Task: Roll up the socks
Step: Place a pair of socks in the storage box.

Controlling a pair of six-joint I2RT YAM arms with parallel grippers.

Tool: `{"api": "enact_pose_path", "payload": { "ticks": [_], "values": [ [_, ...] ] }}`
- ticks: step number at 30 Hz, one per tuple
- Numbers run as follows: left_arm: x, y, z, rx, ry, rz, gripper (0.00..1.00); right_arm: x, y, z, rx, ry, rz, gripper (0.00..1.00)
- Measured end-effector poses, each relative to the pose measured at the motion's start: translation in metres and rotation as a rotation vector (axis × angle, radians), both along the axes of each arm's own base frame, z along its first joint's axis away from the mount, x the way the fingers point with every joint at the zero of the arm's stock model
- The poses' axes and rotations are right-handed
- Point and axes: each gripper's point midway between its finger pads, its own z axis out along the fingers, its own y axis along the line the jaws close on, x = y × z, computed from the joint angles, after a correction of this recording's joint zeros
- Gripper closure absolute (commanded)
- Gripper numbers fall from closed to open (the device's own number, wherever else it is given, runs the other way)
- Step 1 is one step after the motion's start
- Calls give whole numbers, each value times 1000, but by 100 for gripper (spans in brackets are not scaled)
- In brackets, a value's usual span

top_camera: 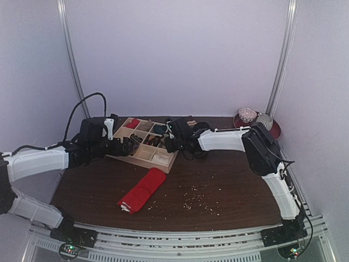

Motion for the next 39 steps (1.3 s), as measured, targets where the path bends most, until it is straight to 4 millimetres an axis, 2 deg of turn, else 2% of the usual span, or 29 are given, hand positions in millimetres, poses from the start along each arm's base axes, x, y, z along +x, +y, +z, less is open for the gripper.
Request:
{"api": "enact_pose_path", "payload": {
  "ticks": [9,15,19,21,24,26,31,39],
  "values": [
    [-3,-4,1,-14,4,-26,4,0,1,-10,-148,113,15,100],
    [-4,-7,1,-20,9,-39,4,-1,-2,-15,-176,143,10,100],
    [-5,-9,1,-26,13,-51,4,0,-2,-14,-166,140,5,85],
    [-5,-9,0,-26,14,-53,4,-1,-1,-13,-157,139,9,73],
    [-5,-9,0,-25,15,-53,4,-1,-1,-11,-133,146,17,68],
    [-5,-9,-1,-24,17,-53,4,-1,0,-9,-119,154,24,60],
    [-6,-8,-3,-18,27,-52,4,-2,-1,-5,-90,173,38,52],
    [-6,-8,-6,-13,36,-51,4,1,-15,-1,-87,194,28,45]
  ]
}}
